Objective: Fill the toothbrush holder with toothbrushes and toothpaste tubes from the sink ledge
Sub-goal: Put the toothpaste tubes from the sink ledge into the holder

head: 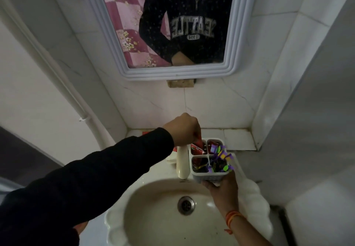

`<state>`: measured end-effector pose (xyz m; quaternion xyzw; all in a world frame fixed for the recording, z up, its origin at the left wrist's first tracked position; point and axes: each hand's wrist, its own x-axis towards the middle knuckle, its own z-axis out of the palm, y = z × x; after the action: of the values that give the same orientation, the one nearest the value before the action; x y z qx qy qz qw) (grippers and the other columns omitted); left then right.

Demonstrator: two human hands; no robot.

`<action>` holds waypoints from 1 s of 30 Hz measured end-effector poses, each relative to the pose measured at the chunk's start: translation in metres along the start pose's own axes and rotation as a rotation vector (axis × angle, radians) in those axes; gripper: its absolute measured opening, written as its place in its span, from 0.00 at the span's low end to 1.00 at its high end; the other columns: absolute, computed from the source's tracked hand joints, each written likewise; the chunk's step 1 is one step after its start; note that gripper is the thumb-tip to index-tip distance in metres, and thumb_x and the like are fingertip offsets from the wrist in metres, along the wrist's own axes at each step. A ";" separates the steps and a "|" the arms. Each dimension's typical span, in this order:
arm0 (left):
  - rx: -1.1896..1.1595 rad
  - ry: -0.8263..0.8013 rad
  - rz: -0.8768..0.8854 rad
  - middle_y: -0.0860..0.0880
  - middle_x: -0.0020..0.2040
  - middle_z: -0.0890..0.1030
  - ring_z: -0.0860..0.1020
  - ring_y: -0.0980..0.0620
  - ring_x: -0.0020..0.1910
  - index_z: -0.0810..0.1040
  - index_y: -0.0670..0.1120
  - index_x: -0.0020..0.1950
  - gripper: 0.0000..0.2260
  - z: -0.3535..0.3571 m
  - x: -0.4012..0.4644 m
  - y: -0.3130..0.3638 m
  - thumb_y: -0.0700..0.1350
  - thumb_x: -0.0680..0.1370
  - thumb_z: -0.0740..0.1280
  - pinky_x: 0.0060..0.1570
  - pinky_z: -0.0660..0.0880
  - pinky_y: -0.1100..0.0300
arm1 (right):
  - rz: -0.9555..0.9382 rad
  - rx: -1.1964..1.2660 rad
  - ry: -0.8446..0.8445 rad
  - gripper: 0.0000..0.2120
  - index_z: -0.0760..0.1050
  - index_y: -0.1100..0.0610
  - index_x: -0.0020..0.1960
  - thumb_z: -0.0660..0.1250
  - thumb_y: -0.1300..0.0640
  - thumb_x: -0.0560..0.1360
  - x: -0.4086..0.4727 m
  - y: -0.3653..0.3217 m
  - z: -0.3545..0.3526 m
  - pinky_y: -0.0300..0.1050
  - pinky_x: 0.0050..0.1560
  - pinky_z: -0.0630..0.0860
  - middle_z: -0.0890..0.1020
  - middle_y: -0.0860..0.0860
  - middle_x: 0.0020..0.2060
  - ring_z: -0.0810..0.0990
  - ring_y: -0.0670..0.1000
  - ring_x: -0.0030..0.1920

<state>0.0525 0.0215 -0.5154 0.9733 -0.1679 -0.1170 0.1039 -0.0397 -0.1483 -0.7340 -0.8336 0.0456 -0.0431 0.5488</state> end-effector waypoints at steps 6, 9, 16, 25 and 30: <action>-0.251 0.053 -0.129 0.53 0.43 0.87 0.83 0.60 0.41 0.88 0.46 0.52 0.07 -0.007 0.009 -0.024 0.42 0.74 0.75 0.50 0.78 0.67 | 0.022 0.021 0.007 0.39 0.74 0.55 0.69 0.85 0.58 0.61 -0.002 -0.004 0.000 0.20 0.50 0.65 0.78 0.44 0.58 0.76 0.44 0.60; -0.366 0.076 -0.412 0.50 0.42 0.85 0.84 0.56 0.38 0.85 0.42 0.52 0.08 0.006 0.023 -0.062 0.45 0.76 0.73 0.45 0.82 0.61 | 0.022 0.024 0.019 0.39 0.75 0.56 0.69 0.85 0.59 0.61 -0.002 -0.007 -0.001 0.18 0.49 0.65 0.78 0.43 0.57 0.75 0.43 0.59; -0.447 -0.089 -0.800 0.44 0.45 0.85 0.87 0.47 0.43 0.81 0.40 0.55 0.16 0.079 0.043 -0.113 0.50 0.74 0.74 0.48 0.84 0.54 | 0.024 0.019 0.031 0.40 0.76 0.56 0.68 0.87 0.55 0.59 -0.001 -0.004 0.001 0.39 0.57 0.72 0.81 0.45 0.57 0.77 0.43 0.58; -0.428 -0.010 -0.782 0.44 0.50 0.82 0.83 0.45 0.52 0.79 0.39 0.56 0.18 0.097 0.057 -0.111 0.52 0.76 0.71 0.44 0.77 0.57 | 0.037 -0.004 0.030 0.38 0.77 0.55 0.67 0.86 0.57 0.60 0.000 0.001 0.003 0.41 0.56 0.75 0.82 0.48 0.58 0.80 0.49 0.58; -0.576 0.200 -0.680 0.46 0.56 0.83 0.83 0.45 0.53 0.78 0.46 0.65 0.24 0.076 0.048 -0.106 0.51 0.71 0.77 0.54 0.81 0.53 | 0.039 -0.022 0.035 0.37 0.77 0.57 0.66 0.86 0.54 0.59 0.000 0.004 0.003 0.41 0.56 0.75 0.83 0.50 0.58 0.81 0.51 0.59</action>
<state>0.1089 0.0901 -0.6227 0.9110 0.2114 -0.0920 0.3419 -0.0392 -0.1475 -0.7385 -0.8376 0.0718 -0.0463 0.5395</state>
